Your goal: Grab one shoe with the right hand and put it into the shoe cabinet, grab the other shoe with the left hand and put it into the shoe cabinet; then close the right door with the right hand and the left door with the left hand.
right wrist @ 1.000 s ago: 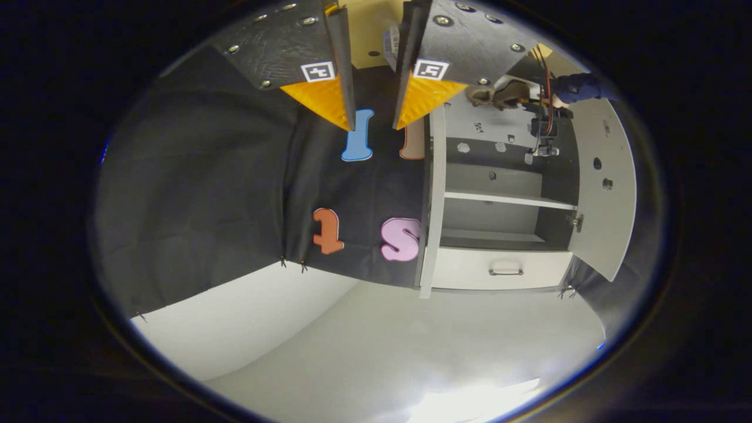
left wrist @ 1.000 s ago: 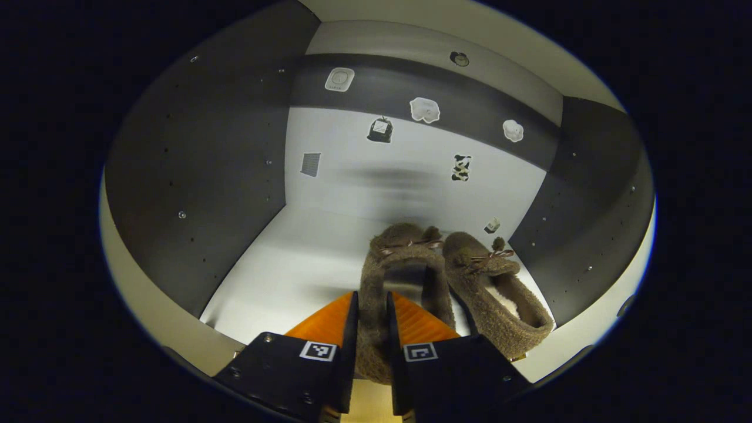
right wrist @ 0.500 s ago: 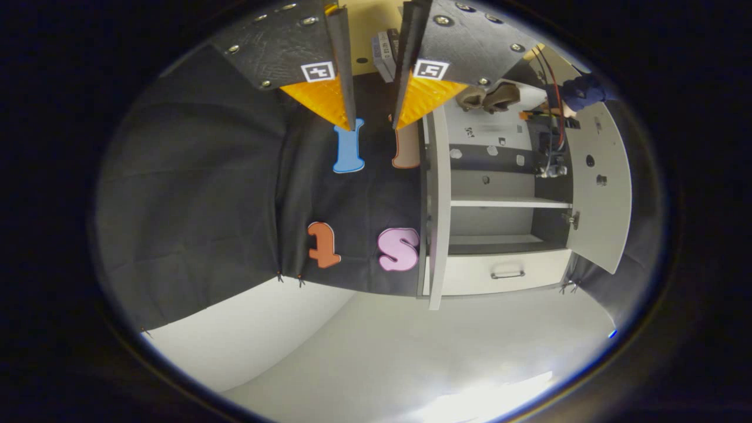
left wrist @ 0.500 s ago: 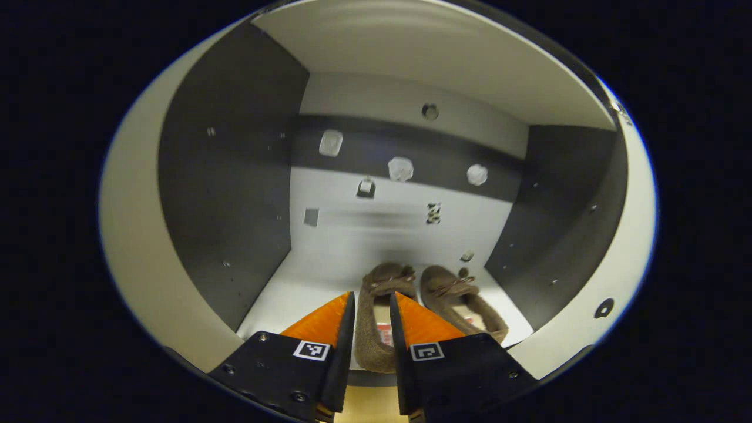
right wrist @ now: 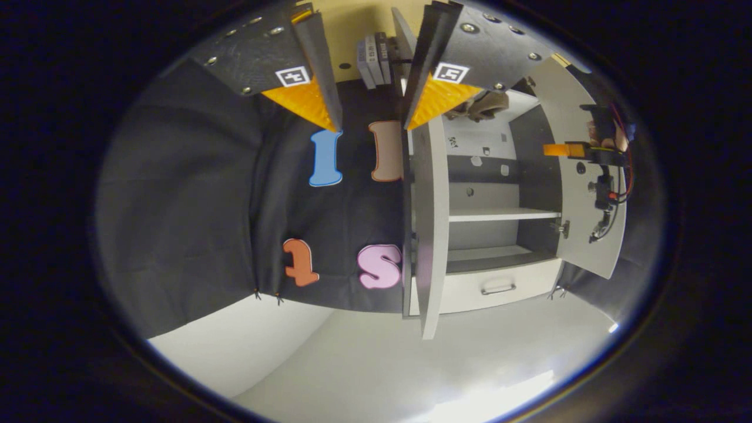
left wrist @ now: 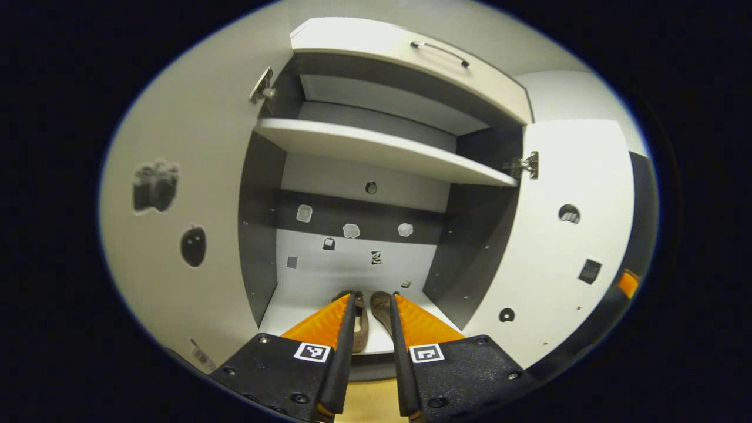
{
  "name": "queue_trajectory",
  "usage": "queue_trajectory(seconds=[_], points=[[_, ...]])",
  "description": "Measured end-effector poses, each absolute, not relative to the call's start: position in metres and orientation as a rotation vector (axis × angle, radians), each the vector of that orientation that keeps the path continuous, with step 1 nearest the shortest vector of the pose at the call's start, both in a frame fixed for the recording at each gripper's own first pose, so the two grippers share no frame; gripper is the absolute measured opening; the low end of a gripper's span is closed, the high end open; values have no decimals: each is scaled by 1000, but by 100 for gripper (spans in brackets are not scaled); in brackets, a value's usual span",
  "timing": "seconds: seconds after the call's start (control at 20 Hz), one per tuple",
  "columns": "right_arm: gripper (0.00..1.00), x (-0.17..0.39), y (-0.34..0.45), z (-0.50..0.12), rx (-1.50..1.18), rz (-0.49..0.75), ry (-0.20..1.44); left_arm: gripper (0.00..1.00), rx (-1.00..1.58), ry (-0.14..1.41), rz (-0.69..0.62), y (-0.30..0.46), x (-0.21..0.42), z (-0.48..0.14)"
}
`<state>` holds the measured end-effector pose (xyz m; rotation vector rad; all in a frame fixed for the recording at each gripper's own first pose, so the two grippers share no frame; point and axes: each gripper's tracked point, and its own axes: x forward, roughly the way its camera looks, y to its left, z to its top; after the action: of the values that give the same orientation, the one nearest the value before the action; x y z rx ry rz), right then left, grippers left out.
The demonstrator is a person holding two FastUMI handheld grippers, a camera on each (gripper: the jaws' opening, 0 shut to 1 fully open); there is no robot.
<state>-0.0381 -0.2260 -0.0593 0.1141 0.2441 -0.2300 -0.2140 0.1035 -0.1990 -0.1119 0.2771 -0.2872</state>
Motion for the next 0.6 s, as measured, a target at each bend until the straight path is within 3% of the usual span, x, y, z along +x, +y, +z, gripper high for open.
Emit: queue_trajectory(seconds=[0.05, 0.1, 0.15, 0.2, 0.25, 0.3, 0.35, 0.45, 0.5, 0.6], points=[[65, -34, -225, -61, 121, -221, 248, 35, -106, 263, -282, 109, -224, -189], [69, -30, -226, -64, 122, -217, 251, 43, -98, 248, -281, 111, -233, -181], [78, -25, -226, -67, 128, -208, 254, 56, -91, 234, -273, 116, -243, -173], [76, -20, -223, -72, 136, -197, 259, 69, -82, 220, -254, 122, -251, -166], [83, -15, -221, -76, 142, -189, 264, 82, -74, 206, -241, 129, -257, -159], [84, -13, -221, -79, 141, -192, 268, 94, -69, 195, -233, 132, -266, -153], [90, -10, -222, -83, 138, -192, 266, 95, -72, 183, -217, 137, -275, -146], [91, -9, -219, -82, 148, -172, 260, 92, -76, 163, -194, 148, -288, -135], [92, -9, -216, -82, 149, -158, 258, 100, -76, 156, -182, 152, -292, -132], [91, -6, -209, -81, 136, -128, 255, 96, -70, 153, -166, 158, -303, -129]])
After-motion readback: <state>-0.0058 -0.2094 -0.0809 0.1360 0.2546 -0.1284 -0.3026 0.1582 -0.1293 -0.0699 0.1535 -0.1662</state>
